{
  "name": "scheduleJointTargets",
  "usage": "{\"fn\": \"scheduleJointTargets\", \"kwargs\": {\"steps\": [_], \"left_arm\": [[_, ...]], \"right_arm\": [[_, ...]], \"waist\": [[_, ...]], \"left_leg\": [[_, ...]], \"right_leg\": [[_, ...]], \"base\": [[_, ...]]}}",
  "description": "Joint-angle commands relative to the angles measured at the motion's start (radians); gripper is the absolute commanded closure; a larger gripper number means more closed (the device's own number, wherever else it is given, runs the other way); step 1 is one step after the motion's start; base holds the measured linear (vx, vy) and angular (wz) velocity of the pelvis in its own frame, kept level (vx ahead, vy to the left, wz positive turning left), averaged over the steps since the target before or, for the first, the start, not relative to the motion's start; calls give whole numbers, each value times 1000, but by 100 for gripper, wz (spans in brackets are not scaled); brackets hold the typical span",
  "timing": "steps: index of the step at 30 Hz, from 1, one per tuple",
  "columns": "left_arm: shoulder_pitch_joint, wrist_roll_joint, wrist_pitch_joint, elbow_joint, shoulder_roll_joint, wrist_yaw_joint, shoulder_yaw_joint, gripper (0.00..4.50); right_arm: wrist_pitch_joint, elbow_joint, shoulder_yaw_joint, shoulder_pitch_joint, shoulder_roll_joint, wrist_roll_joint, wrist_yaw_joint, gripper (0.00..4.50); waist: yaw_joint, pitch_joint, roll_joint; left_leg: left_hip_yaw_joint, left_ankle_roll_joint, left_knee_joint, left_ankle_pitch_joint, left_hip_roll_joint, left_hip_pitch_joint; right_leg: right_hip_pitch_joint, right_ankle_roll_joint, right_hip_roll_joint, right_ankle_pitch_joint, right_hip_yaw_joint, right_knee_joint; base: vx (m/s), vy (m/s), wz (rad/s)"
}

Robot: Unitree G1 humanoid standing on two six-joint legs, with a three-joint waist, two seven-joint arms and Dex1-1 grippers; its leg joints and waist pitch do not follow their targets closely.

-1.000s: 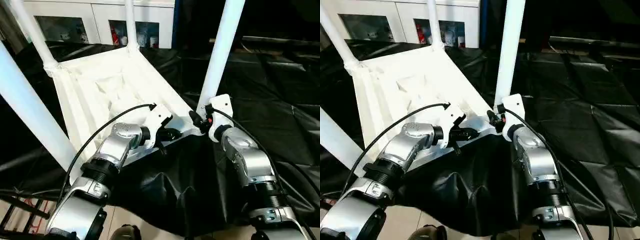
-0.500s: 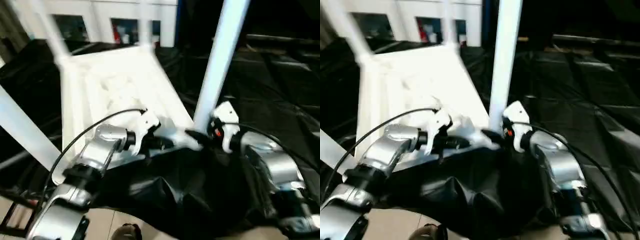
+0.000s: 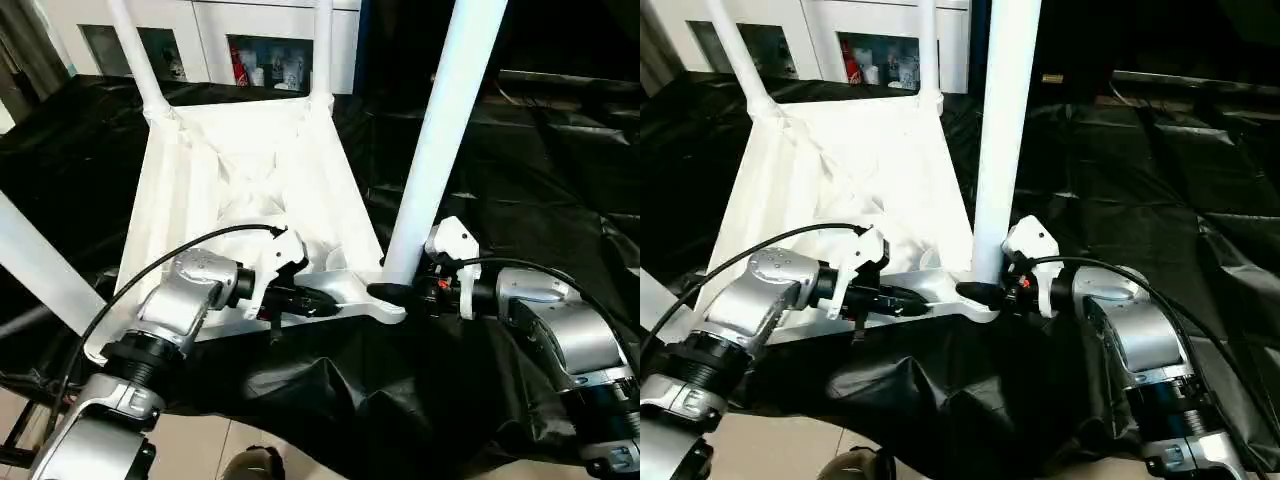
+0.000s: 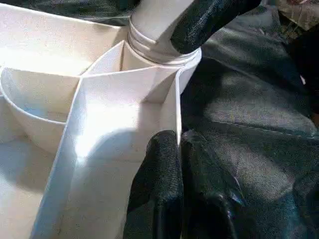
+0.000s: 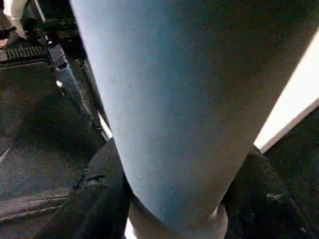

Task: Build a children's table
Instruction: Rotate leg to tighten

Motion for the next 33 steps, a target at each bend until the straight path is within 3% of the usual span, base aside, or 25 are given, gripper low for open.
{"fn": "scheduleJointTargets", "kwargs": {"steps": [1,4,5,9,10,11,13,14,15,17,20,21,24,28,30,32,33], "left_arm": [[-29,-28,-20,-46,-59,23,-6,450],[-56,-2,-25,1,-104,139,20,450],[-57,-1,-25,2,-105,142,20,450],[-107,20,-23,70,-176,291,46,450],[-119,22,-21,85,-193,324,51,450],[-137,25,-18,105,-226,376,57,450],[-154,30,-19,120,-271,439,62,450],[-158,34,-17,122,-287,459,62,450],[-157,37,-18,118,-297,460,56,450],[-155,40,-22,113,-306,452,50,450],[-153,43,-35,117,-307,441,46,450],[-145,41,-41,108,-295,413,36,450],[-131,32,-46,89,-267,357,21,450],[-112,24,-56,62,-229,283,1,450],[-101,18,-69,49,-209,237,-9,450],[-76,6,-76,12,-168,147,-28,450],[-76,6,-76,12,-168,147,-28,450]], "right_arm": [[37,19,72,32,49,6,-14,244],[41,82,57,19,114,-55,-166,245],[41,83,57,18,115,-56,-169,245],[87,200,6,-11,231,-111,-423,250],[99,227,-8,-18,260,-120,-483,251],[100,264,-29,-31,310,-130,-574,251],[93,298,-48,-48,377,-129,-659,251],[77,312,-50,-58,399,-136,-688,251],[48,319,-37,-67,411,-141,-685,251],[17,320,-37,-77,430,-127,-669,251],[26,313,-65,-84,449,-101,-651,182],[15,304,-51,-81,433,-108,-628,179],[7,272,-18,-70,393,-113,-559,139],[0,205,28,-47,323,-92,-429,139],[-3,168,49,-32,280,-78,-356,139],[-5,93,84,1,186,-52,-207,139],[-5,93,84,1,186,-52,-207,139]], "waist": [[-4,-68,-9],[-9,-63,-10],[-15,-59,-13],[-29,-56,-12],[-28,-57,-14],[-32,-53,-7],[-36,-54,-12],[-36,-55,-8],[-38,-56,-8],[-39,-61,-8],[-41,-61,-8],[-41,-62,-12],[-39,-62,-9],[-38,-69,-9],[-33,-75,-8],[-28,-77,-7],[-25,-76,-8]], "left_leg": [[-34,35,-73,-262,73,35],[-36,15,-77,-285,70,33],[-40,-5,-79,-329,69,35],[-48,-44,-82,-400,65,42],[-50,-44,-83,-403,65,42],[-48,-51,-86,-421,65,46],[-54,-60,-88,-445,63,46],[-54,-61,-88,-447,64,48],[-54,-62,-89,-451,65,50],[-52,-51,-93,-420,64,44],[-44,-28,-93,-383,64,43],[-42,-19,-92,-372,63,42],[-42,-5,-91,-352,64,39],[-40,12,-87,-295,65,35],[-37,49,-78,-222,65,31],[-35,79,-72,-184,64,31],[-32,99,-69,-162,65,29]], "right_leg": [[31,-231,-82,-247,49,-79],[27,-224,-83,-293,49,-84],[26,-203,-86,-370,49,-91],[18,-168,-88,-492,48,-103],[22,-157,-89,-505,47,-105],[8,-145,-86,-514,51,-111],[14,-127,-89,-549,49,-113],[12,-126,-90,-546,50,-113],[10,-123,-88,-532,49,-116],[19,-126,-85,-462,49,-112],[19,-154,-80,-361,53,-106],[22,-163,-81,-351,53,-106],[26,-166,-82,-348,53,-105],[33,-187,-81,-257,52,-94],[44,-217,-79,-121,50,-82],[47,-239,-79,-55,47,-75],[49,-252,-80,-19,48,-70]], "base": [[0,0,0],[0,0,0],[0,0,0],[0,0,0],[0,0,0],[0,0,0],[0,0,0],[0,0,0],[0,0,0],[0,0,0],[0,0,0],[0,0,0],[0,0,0],[0,0,0],[0,0,0],[0,0,0],[0,0,0]]}}
